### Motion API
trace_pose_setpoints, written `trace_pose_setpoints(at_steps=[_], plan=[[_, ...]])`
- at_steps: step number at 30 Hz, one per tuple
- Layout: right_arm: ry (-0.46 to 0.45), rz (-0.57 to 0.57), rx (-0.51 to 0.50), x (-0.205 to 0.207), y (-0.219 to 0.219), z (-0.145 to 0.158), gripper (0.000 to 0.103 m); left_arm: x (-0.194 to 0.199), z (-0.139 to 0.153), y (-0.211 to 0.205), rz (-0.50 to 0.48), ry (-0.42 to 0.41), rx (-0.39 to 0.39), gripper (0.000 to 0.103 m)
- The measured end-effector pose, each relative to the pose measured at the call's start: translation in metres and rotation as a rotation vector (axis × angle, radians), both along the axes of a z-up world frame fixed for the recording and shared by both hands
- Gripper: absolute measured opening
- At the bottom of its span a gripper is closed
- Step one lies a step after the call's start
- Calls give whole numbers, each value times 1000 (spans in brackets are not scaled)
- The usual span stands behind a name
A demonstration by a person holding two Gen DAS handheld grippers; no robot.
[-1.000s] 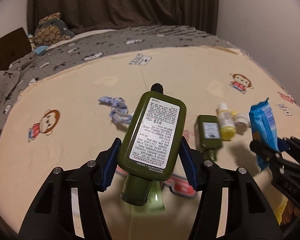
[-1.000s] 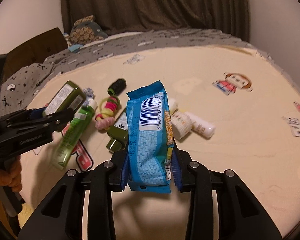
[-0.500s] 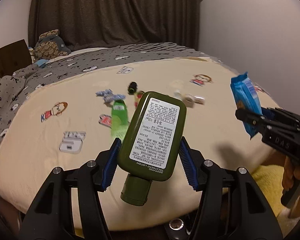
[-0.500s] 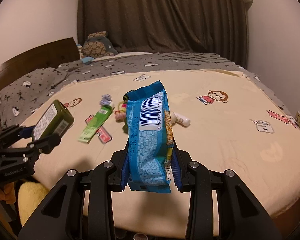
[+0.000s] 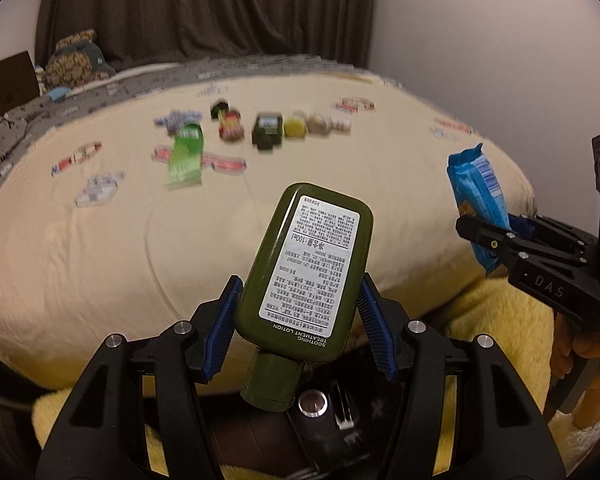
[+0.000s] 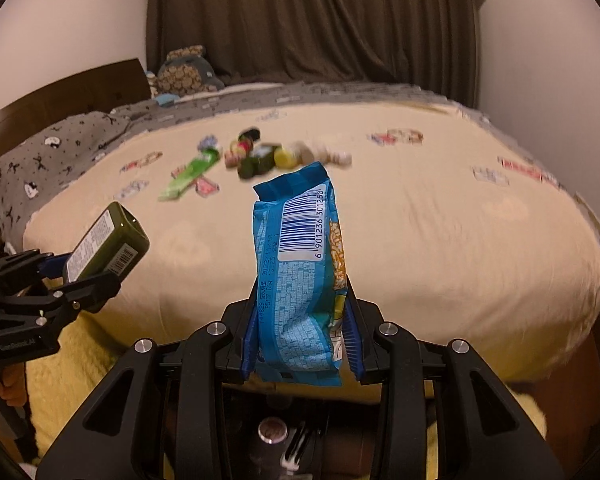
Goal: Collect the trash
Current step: 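Carry both items down into the bin and open both tools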
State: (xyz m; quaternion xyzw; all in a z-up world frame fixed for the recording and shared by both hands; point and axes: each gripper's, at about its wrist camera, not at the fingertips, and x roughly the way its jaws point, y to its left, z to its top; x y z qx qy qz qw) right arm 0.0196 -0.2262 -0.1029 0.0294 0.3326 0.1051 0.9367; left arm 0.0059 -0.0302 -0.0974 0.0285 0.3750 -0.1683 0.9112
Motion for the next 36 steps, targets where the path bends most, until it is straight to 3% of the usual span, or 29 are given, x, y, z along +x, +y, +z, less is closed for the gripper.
trace_pose_setpoints(at_steps=[18, 26, 33, 36], plan=[[304, 70, -2, -14, 24, -98, 36, -10, -129, -23, -84, 346, 65, 55], [497, 64, 52, -6, 21, -139, 36, -9, -159, -20, -68, 447, 74, 55], [528, 72, 67, -5, 22, -147, 40, -8, -165, -16, -54, 470, 74, 56], [526, 55, 74, -7, 17, -147, 48, -4, -167, -17, -47, 485, 78, 61]])
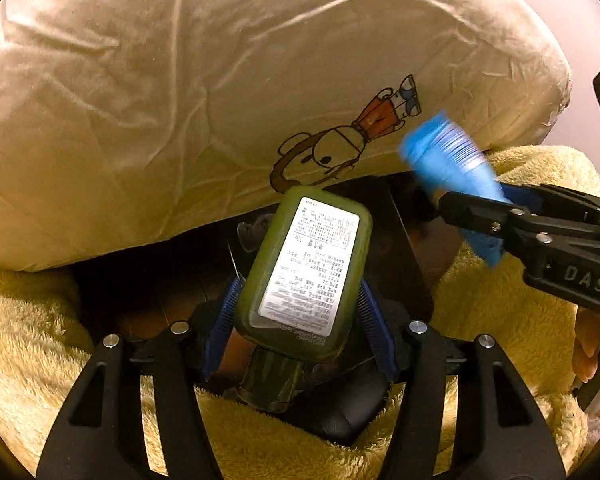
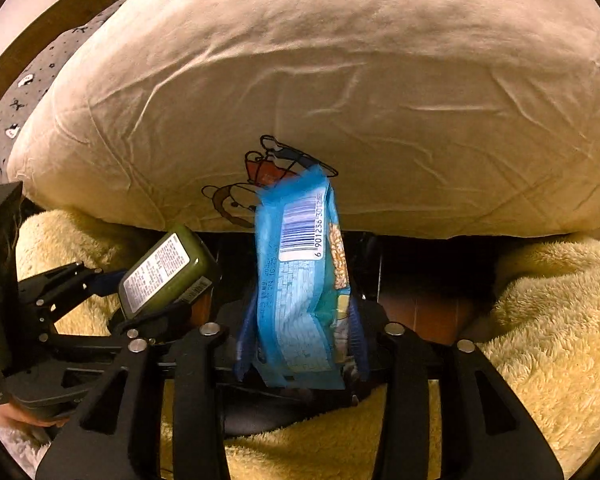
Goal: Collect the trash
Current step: 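Carry both items down into the bin and open both tools, then grasp the green tube with the left tool while the right grasps the tape roll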
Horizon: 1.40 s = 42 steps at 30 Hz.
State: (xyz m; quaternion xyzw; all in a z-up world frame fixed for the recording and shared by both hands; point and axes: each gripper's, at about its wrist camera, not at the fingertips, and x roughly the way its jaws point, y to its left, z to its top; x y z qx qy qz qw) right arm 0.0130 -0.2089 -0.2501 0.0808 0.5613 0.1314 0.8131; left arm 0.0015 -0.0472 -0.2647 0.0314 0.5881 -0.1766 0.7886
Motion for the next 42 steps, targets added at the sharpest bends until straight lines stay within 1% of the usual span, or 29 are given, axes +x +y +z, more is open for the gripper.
trace_pose_setpoints(at_steps=[2, 7, 9, 12, 15, 19, 23, 26, 31, 32, 34, 37, 42], plan=[[-4, -10, 0, 3, -3, 2, 53, -1, 3, -2, 4, -7, 0, 65], [-25, -24, -4, 5, -9, 11, 55, 0, 9, -1, 12, -37, 8, 68], [-37, -28, -8, 6, -10, 15, 58, 0, 15, 2, 17, -53, 7, 70], [-80, -37, -17, 6, -14, 27, 64, 2, 28, 10, 37, -89, 2, 72], [-145, -41, -14, 7, -16, 49, 70, 3, 47, 18, 55, -134, -10, 75], [-271, -45, -28, 15, -20, 87, 75, 7, 82, 27, 73, -229, -17, 80], [-370, -64, -54, 30, -25, 116, 76, 16, 110, 36, 90, -314, -15, 83], [-418, -84, -78, 47, -28, 131, 76, 30, 127, 44, 111, -361, -2, 84], [-422, -116, -62, 93, -32, 140, 76, 63, 143, 54, 145, -411, 15, 84], [-420, -118, -62, 99, -28, 141, 76, 73, 150, 57, 157, -414, 17, 84], [-415, -115, -61, 111, -26, 141, 76, 88, 155, 64, 176, -419, 10, 84], [-401, -92, -61, 129, -16, 141, 76, 112, 158, 72, 212, -420, 17, 84], [-393, -60, -89, 162, -2, 137, 76, 145, 158, 80, 242, -419, 40, 84]])
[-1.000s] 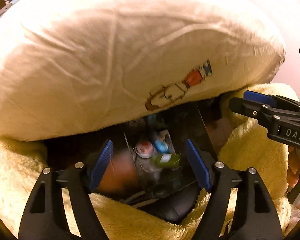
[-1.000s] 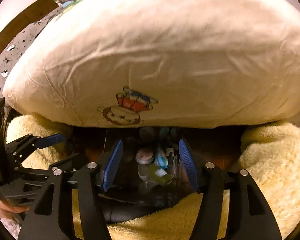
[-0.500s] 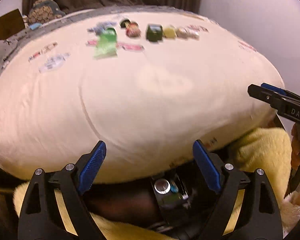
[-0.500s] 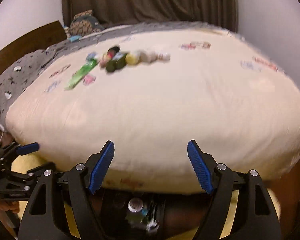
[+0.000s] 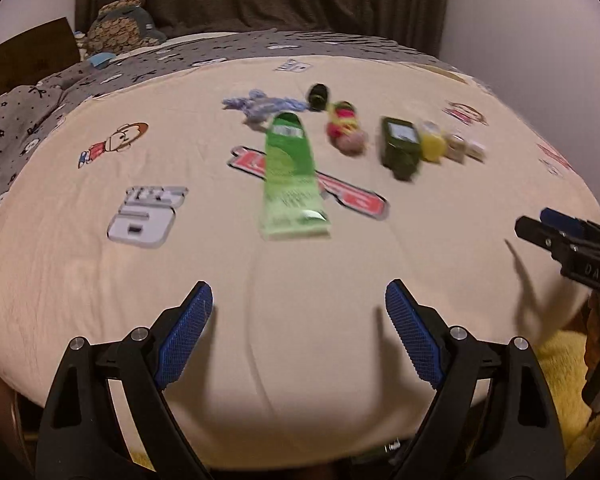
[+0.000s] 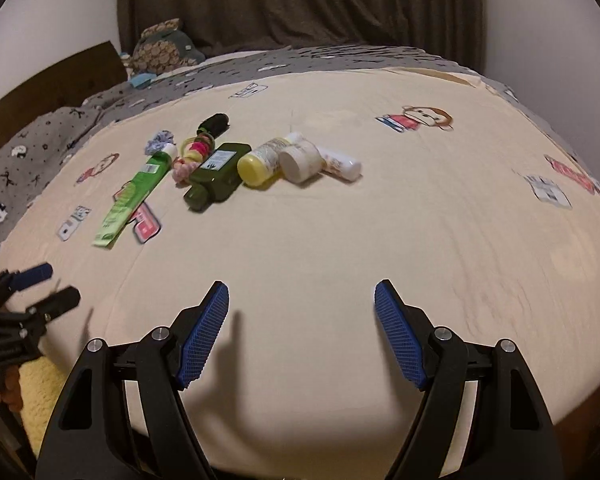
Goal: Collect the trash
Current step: 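Grasp the green tube with the left tool while the right grasps the tape roll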
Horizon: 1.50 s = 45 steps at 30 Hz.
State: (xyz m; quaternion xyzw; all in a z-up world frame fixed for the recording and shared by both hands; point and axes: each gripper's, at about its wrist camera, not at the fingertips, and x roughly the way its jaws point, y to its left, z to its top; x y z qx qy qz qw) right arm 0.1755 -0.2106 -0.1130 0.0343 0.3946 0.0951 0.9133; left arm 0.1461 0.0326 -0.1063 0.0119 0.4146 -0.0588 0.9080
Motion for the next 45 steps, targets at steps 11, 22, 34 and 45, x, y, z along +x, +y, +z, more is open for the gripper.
trace_pose_setpoints(at_steps=[11, 22, 34, 45], plan=[[35, 12, 16, 71, 2, -7, 53, 80, -3, 23, 92, 41, -18, 83], [55, 12, -14, 112, 12, -12, 49, 132, -12, 1, 63, 73, 11, 75], [37, 26, -45, 122, 19, -5, 26, 168, -14, -9, 53, 81, 22, 46], [21, 26, -29, 85, 9, -2, 26, 129, -9, -8, 15, 86, 13, 39]])
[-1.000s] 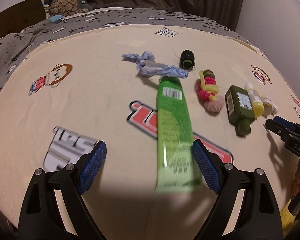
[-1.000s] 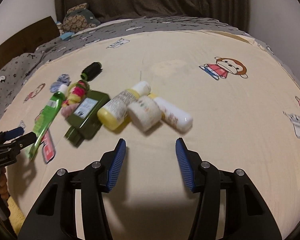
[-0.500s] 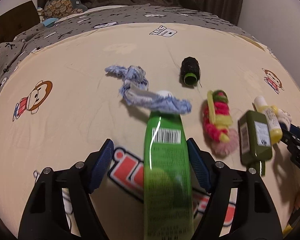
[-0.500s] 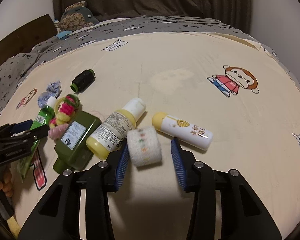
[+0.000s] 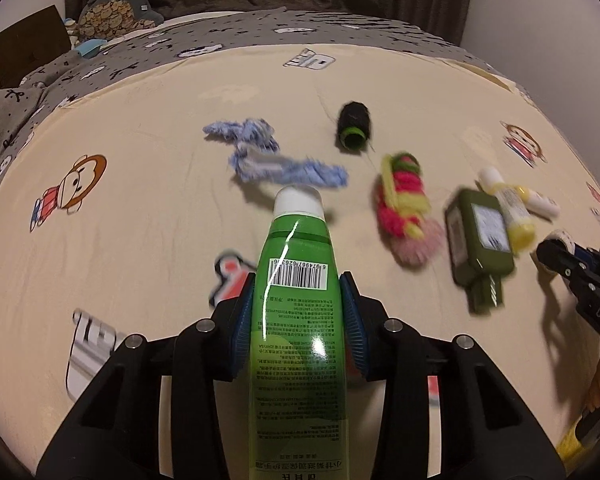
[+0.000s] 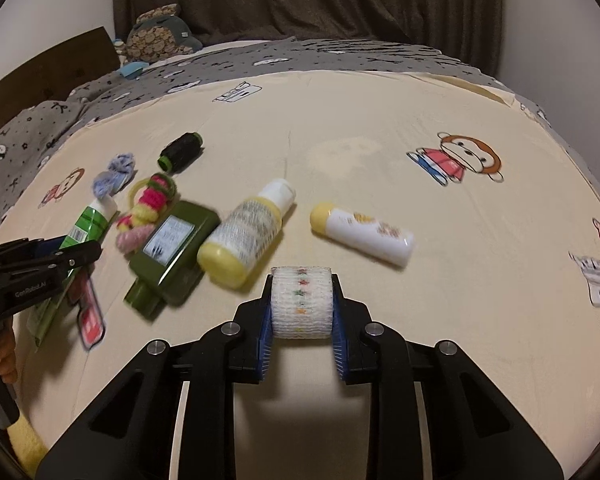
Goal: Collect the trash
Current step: 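Grasp the green tube with the left tool while the right grasps the tape roll, then lower the green tube and tape roll into the bin and release both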
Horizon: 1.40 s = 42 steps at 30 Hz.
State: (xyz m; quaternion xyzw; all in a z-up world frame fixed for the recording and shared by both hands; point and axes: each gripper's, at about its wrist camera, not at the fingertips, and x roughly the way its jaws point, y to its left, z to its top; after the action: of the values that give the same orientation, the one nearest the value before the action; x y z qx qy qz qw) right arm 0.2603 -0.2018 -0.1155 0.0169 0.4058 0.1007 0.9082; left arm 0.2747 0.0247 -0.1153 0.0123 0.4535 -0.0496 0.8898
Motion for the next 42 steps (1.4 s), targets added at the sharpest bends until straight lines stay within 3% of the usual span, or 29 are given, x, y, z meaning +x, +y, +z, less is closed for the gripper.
trace_pose_setpoints(at_steps=[11, 16, 26, 34, 39, 42], plan=[[-51, 71, 40, -84, -6, 11, 25, -98, 8, -23, -134, -46, -9, 38], [-88, 79, 11, -129, -11, 17, 25, -155, 19, -35, -198, -94, -26, 38], [-44, 57, -6, -205, -18, -8, 26, -244, 7, -62, -295, -104, -14, 39], [66, 52, -5, -236, -15, -48, 26, -276, -31, -75, -332, -5, -37, 39], [177, 52, 47, -236, -12, -79, 26, -282, -73, -84, -341, 111, -49, 39], [225, 66, 27, -236, -7, -96, 26, -280, -94, -87, -347, 171, -52, 39]])
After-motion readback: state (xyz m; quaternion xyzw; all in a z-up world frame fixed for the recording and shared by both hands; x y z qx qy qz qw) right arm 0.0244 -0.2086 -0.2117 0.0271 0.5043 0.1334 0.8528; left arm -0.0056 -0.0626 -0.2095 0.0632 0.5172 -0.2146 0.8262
